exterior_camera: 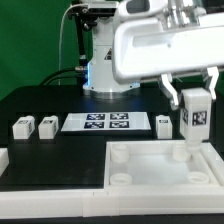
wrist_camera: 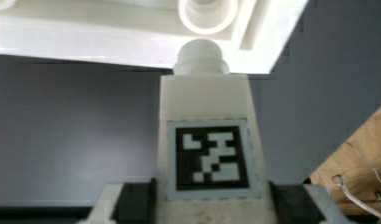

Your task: Assemble one leg

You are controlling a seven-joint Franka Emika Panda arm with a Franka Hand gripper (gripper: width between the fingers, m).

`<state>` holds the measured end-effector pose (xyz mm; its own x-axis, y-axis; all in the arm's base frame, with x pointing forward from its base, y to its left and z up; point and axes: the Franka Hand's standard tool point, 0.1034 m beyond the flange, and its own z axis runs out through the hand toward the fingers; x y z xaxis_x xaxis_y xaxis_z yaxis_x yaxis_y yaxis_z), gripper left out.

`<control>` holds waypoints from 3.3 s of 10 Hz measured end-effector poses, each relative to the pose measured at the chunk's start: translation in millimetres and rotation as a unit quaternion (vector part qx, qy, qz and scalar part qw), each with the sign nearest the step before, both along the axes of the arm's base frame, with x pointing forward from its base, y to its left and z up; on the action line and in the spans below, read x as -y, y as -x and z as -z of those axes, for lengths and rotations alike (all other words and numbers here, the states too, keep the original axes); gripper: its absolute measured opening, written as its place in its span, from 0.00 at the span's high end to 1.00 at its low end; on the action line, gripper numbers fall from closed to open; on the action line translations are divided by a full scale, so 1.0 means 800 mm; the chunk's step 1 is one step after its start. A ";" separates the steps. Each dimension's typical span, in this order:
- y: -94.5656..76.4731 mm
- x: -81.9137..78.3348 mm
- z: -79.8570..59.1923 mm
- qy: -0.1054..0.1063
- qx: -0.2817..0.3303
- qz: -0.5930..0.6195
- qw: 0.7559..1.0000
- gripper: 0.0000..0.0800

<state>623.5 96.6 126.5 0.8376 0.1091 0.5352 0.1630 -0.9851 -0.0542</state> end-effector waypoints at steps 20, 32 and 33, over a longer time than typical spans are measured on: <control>0.010 -0.019 0.061 -0.005 0.002 -0.003 1.000 0.63; 0.005 -0.020 0.049 -0.005 -0.014 -0.006 1.000 0.19; 0.001 -0.020 0.038 -0.003 -0.038 -0.009 0.999 0.19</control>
Offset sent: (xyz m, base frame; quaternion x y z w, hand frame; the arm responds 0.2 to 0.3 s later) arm 0.0071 0.0010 -0.0136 -0.0072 0.0049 0.0013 1.0000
